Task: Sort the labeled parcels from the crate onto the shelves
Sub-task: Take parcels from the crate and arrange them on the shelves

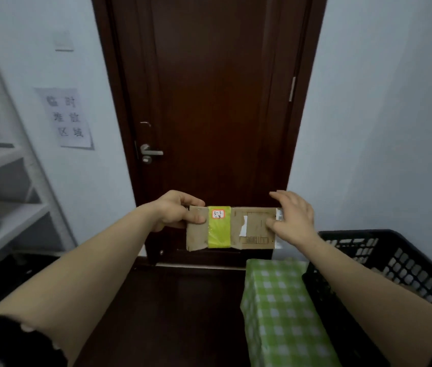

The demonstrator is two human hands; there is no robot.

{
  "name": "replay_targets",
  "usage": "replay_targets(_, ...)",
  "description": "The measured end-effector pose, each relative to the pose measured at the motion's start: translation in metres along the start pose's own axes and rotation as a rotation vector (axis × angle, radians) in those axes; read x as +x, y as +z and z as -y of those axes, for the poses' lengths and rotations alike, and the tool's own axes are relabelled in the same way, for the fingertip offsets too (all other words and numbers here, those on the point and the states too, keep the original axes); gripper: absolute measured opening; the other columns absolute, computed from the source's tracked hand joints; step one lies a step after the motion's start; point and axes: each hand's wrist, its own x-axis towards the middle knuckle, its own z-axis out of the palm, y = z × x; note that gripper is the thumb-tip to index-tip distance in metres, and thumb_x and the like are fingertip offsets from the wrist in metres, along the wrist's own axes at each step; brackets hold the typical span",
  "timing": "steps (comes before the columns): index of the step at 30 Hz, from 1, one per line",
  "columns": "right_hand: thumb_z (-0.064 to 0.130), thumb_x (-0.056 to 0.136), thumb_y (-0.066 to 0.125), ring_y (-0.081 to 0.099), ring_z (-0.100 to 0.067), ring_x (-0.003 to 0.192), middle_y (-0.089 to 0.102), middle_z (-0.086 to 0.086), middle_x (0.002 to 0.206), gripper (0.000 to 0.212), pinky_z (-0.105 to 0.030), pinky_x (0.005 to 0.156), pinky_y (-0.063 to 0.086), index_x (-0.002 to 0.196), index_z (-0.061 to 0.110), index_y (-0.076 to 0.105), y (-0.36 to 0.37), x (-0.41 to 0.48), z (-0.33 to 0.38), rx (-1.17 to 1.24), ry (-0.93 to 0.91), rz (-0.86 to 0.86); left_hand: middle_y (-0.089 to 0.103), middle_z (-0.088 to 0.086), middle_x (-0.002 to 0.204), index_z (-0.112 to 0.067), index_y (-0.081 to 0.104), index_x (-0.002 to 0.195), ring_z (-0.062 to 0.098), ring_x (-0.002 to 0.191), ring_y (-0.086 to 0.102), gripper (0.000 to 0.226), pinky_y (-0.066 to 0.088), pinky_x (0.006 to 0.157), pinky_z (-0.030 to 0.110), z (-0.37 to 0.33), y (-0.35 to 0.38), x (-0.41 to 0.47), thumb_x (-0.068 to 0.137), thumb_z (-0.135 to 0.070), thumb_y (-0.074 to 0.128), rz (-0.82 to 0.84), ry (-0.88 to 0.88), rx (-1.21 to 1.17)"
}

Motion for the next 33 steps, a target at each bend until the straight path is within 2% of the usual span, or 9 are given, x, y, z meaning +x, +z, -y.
replay_targets(4, 0.036, 0.079, 0.061, 0.032, -0.015, 0.137, 0.047, 0.005, 0.141, 0.065, -0.046, 0.117, -0.005, 0.141, 0.030, 0.040, 0.038, 0.001, 0.051, -0.111, -0.157, 0.360, 0.058, 0.008, 0.120, -0.013, 0.052, 0.129, 0.024, 0.111, 0.058, 0.062, 0.052, 0.093, 0.039, 0.041, -0.022, -0.046, 0.073, -0.004, 0.078, -0.089, -0.111, -0.093)
replay_targets(7, 0.041, 0.081, 0.061, 0.040, -0.015, 0.130, 0.051, 0.004, 0.134, 0.062, -0.044, 0.116, -0.004, 0.139, 0.034, 0.040, 0.072, -0.006, 0.095, -0.204, -0.329, 0.582, 0.057, 0.011, 0.122, -0.009, 0.046, 0.134, 0.022, 0.106, 0.059, 0.065, 0.054, 0.084, 0.031, 0.082, -0.035, -0.098, 0.077, 0.002, 0.074, -0.193, -0.211, -0.181)
replay_targets(11, 0.046, 0.078, 0.069, 0.046, -0.015, 0.125, 0.052, 0.005, 0.132, 0.064, -0.030, 0.108, 0.025, 0.136, 0.039, 0.044, 0.120, -0.039, 0.162, -0.207, -0.554, 0.826, 0.056, 0.002, 0.116, -0.008, 0.046, 0.135, 0.015, 0.101, 0.056, 0.064, 0.050, 0.072, 0.022, 0.139, -0.051, -0.182, 0.078, 0.004, 0.072, -0.363, -0.346, -0.241)
replay_targets(13, 0.049, 0.072, 0.075, 0.050, -0.015, 0.119, 0.053, 0.004, 0.129, 0.066, -0.028, 0.102, 0.036, 0.132, 0.038, 0.048, 0.147, -0.062, 0.191, -0.170, -0.628, 0.919, 0.056, 0.001, 0.116, -0.009, 0.048, 0.135, 0.015, 0.104, 0.055, 0.066, 0.051, 0.081, 0.026, 0.166, -0.059, -0.224, 0.076, 0.003, 0.074, -0.441, -0.406, -0.245)
replay_targets(17, 0.049, 0.065, 0.079, 0.054, -0.013, 0.106, 0.054, 0.004, 0.118, 0.063, -0.029, 0.094, 0.044, 0.122, 0.036, 0.053, 0.188, -0.110, 0.258, -0.135, -0.825, 1.043, 0.057, 0.006, 0.126, -0.011, 0.049, 0.136, 0.019, 0.114, 0.055, 0.068, 0.048, 0.096, 0.032, 0.206, -0.072, -0.309, 0.075, 0.003, 0.074, -0.580, -0.505, -0.240)
replay_targets(21, 0.035, 0.067, 0.083, 0.056, -0.010, 0.099, 0.057, 0.007, 0.112, 0.051, -0.026, 0.087, 0.048, 0.107, 0.035, 0.052, 0.211, -0.159, 0.334, -0.066, -0.930, 1.100, 0.055, 0.006, 0.130, -0.011, 0.049, 0.136, 0.022, 0.120, 0.053, 0.067, 0.047, 0.096, 0.029, 0.239, -0.090, -0.387, 0.075, 0.002, 0.074, -0.739, -0.534, -0.238)
replay_targets(25, 0.040, 0.064, 0.083, 0.058, -0.011, 0.101, 0.061, 0.011, 0.111, 0.052, -0.031, 0.092, 0.046, 0.102, 0.039, 0.048, 0.239, -0.207, 0.410, -0.084, -1.046, 1.034, 0.054, 0.005, 0.132, -0.010, 0.049, 0.136, 0.018, 0.122, 0.051, 0.066, 0.044, 0.098, 0.024, 0.279, -0.121, -0.450, 0.076, 0.000, 0.074, -0.859, -0.567, -0.145)
replay_targets(29, 0.047, 0.064, 0.080, 0.055, -0.019, 0.109, 0.061, 0.010, 0.115, 0.056, -0.032, 0.092, 0.040, 0.110, 0.037, 0.049, 0.269, -0.251, 0.485, -0.157, -1.165, 0.941, 0.052, 0.004, 0.136, -0.010, 0.046, 0.139, 0.017, 0.125, 0.050, 0.067, 0.041, 0.099, 0.021, 0.326, -0.156, -0.501, 0.078, -0.002, 0.073, -0.865, -0.620, 0.018)
replay_targets(33, 0.037, 0.072, 0.075, 0.053, -0.019, 0.114, 0.058, 0.007, 0.119, 0.055, -0.034, 0.095, 0.032, 0.120, 0.032, 0.049, 0.294, -0.285, 0.546, -0.188, -1.279, 0.855, 0.058, 0.003, 0.130, -0.012, 0.053, 0.134, 0.016, 0.118, 0.054, 0.058, 0.041, 0.091, 0.016, 0.369, -0.194, -0.539, 0.078, -0.007, 0.070, -0.829, -0.695, 0.211)
